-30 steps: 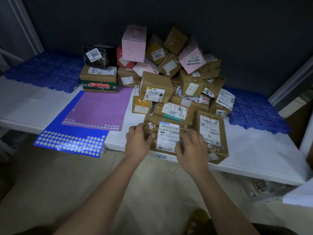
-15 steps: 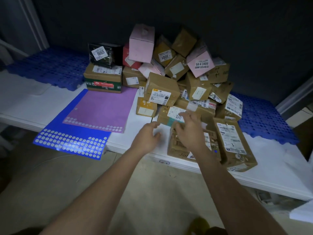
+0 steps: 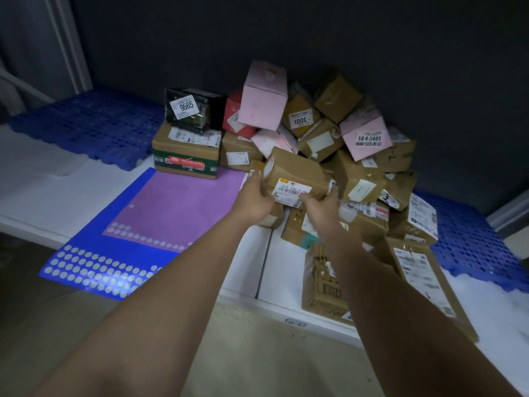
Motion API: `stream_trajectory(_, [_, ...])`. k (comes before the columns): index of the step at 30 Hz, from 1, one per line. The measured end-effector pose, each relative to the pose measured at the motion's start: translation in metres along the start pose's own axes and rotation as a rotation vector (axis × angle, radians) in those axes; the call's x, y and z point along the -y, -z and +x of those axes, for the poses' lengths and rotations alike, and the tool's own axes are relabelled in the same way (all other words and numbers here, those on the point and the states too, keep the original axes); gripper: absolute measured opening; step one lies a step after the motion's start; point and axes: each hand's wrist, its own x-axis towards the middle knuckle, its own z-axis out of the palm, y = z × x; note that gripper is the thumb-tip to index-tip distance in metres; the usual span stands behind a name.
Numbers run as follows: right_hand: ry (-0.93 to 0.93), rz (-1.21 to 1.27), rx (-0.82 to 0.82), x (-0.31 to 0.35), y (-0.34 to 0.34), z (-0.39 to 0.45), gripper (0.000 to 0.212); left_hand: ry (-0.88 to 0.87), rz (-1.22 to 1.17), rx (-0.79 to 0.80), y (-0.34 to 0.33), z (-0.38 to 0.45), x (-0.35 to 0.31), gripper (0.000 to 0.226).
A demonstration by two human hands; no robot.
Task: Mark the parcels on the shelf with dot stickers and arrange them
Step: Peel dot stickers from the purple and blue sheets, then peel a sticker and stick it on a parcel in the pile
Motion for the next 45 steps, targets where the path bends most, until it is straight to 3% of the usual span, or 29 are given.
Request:
stream_trajectory(3, [0.062,0.032,-0.013,0.008,-0.002,-0.007,0.05,-0.01,0.033,0.045,-0.008,0.007,-0.004,0.051])
stream_trajectory(7, [0.194,0.176,-0.031,0.015,0.006,-0.036,0.044,-0.066,-0.063,-0.105,0.003,-0.005,-0.007,0.04])
stream_trajectory(9, [0.244,0.2,0.007,0.013,0.015,-0.06,0.028,-0.05,-0.205,-0.124,0.015,-0.021,-0.008,0.043])
stream_trajectory(12, [0.258,0.241,0.07,0.006,0.025,-0.094,0.037,-0.081,-0.366,-0.109,0.029,-0.06,-0.007,0.034])
stream_trajectory(16, [0.31,0.208,0.054,0.0,0.027,-0.124,0.043,-0.087,-0.336,-0.072,0.041,-0.095,0.002,0.041])
stream_trajectory(20, [0.322,0.155,0.09,-0.002,0.023,-0.138,0.045,-0.079,-0.349,-0.135,0.048,-0.116,0.0,0.033])
stream_trajectory(26, [0.246,-0.043,0.09,-0.004,0.012,-0.136,0.043,0.046,-0.088,-0.173,0.046,-0.117,0.02,0.033])
stream_trajectory(31, [0.23,-0.138,0.136,-0.022,0.004,-0.131,0.042,0.065,-0.044,-0.182,0.041,-0.122,0.032,0.034])
stream_trajectory(45, [0.254,-0.129,-0.035,-0.032,-0.002,-0.129,0.042,0.039,-0.011,-0.289,0.033,-0.12,0.039,0.036])
